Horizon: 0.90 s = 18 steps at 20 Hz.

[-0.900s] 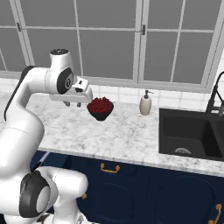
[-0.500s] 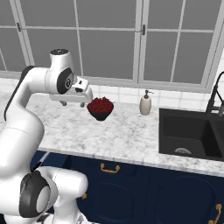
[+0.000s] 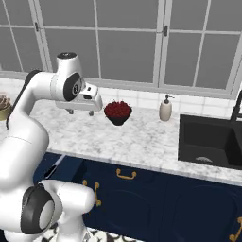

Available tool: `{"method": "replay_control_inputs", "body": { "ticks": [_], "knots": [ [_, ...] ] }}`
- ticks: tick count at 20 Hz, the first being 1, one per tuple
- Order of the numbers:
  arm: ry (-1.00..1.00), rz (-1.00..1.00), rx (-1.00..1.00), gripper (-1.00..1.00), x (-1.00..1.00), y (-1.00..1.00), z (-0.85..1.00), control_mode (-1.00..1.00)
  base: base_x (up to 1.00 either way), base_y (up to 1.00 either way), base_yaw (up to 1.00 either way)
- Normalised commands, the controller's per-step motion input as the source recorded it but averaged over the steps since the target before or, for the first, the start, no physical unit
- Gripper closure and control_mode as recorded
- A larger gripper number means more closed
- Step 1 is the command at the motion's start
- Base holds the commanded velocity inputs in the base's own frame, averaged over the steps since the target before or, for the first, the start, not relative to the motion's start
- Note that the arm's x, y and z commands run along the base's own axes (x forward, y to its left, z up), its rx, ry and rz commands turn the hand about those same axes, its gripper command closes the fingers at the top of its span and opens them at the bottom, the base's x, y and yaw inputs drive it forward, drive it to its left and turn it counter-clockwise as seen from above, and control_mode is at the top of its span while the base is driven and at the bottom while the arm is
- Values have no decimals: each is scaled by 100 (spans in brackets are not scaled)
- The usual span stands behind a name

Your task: Pick up the knife from the drawer and place it on the cutting board. Then place the meat from the plate to the cutting board.

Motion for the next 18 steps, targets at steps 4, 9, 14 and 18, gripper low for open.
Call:
{"method": "replay_control_inputs", "body": {
  "ticks": [4,9,14,18],
  "knots": [
    [0,0,0,-100,0,0,0,100,-16,-31,57],
    [0,0,0,-100,0,0,0,100,0,-52,68],
    [0,0,0,-100,0,0,0,100,-11,-55,68],
    [0,0,0,-100,0,0,0,100,-9,-65,61]
  ]
}}
